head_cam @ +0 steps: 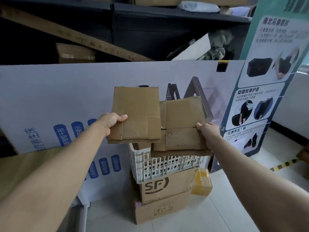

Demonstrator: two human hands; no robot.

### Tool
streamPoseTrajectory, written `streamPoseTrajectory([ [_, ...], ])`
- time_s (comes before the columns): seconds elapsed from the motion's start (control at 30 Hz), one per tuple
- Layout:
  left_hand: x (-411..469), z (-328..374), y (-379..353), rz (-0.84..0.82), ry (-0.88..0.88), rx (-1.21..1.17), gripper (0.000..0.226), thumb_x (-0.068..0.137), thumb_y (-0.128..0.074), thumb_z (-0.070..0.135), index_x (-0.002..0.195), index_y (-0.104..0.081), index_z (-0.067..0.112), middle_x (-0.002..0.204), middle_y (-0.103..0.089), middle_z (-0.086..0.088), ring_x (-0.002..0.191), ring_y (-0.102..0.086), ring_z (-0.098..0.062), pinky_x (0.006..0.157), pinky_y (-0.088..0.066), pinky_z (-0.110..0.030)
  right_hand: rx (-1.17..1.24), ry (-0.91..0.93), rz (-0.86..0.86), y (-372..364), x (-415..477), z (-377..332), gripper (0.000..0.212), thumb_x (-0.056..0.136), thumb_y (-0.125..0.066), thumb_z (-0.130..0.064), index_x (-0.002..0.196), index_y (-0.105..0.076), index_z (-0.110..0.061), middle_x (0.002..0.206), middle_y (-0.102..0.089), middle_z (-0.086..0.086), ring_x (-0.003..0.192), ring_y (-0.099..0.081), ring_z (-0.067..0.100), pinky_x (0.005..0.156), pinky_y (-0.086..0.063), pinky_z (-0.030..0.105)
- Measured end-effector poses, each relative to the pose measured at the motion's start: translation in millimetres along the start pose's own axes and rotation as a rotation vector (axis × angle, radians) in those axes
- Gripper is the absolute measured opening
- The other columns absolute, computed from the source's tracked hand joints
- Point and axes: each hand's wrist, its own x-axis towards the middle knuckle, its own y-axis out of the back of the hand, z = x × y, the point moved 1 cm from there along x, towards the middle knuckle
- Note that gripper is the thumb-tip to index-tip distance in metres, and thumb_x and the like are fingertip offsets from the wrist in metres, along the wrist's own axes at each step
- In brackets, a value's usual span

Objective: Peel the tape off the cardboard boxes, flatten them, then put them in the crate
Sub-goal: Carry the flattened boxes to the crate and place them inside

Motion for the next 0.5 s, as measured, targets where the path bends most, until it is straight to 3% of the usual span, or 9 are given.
streamPoseTrajectory([
  [0.1,12.5,1.4,-33.1,0.056,0.015,-0.035,0.047,0.076,-0.076,0.022,0.117,-0.057,0.007,0.111,-0.064,-0.013,0.095,-0.061,-0.03,0.081,-0.049,-0.043,-0.027,0.013,-0.063,8.4,49.9,-6.6,0.032,0.082,-0.067,-0.028,0.109,-0.063,-0.01,0.109,-0.061,0.011,0.103,-0.054,0.032,0.092,-0.045,0.039],
  [0.27,27.2,3.4,-68.9,0.154,0.062,-0.075,0.067,0.074,-0.078,0.021,0.131,-0.045,0.006,0.118,-0.061,-0.016,0.103,-0.061,-0.033,0.09,-0.049,-0.05,-0.013,0.032,-0.149,13.4,110.8,-22.2,0.017,0.084,-0.067,-0.021,0.085,-0.057,-0.008,0.084,-0.056,0.007,0.084,-0.052,0.027,0.073,-0.041,0.032],
  [0.33,33.4,5.9,-75.8,0.181,0.072,-0.064,0.063,0.076,-0.077,0.021,0.129,-0.047,0.005,0.114,-0.063,-0.015,0.097,-0.062,-0.031,0.081,-0.052,-0.046,-0.036,0.021,-0.188,7.3,127.3,-25.3,0.021,0.084,-0.067,-0.022,0.078,-0.053,-0.007,0.078,-0.054,0.003,0.083,-0.051,0.026,0.071,-0.038,0.031],
  [0.4,41.9,8.4,-79.7,0.188,0.076,-0.054,0.056,0.077,-0.076,0.021,0.124,-0.053,0.004,0.107,-0.066,-0.014,0.091,-0.063,-0.029,0.071,-0.052,-0.039,-0.055,0.021,-0.226,-2.3,143.1,-26.6,0.02,0.085,-0.066,-0.023,0.085,-0.058,-0.004,0.079,-0.056,0.003,0.077,-0.051,0.022,0.067,-0.036,0.028],
  [0.5,59.5,11.8,-85.8,0.196,0.099,-0.055,0.055,0.075,-0.078,0.023,0.122,-0.054,0.005,0.105,-0.067,-0.013,0.094,-0.064,-0.029,0.078,-0.053,-0.042,-0.08,0.044,-0.282,-18.1,162.1,-28.5,0.034,0.087,-0.062,-0.022,0.117,-0.06,-0.006,0.085,-0.054,0.001,0.066,-0.046,0.012,0.053,-0.038,0.021],
])
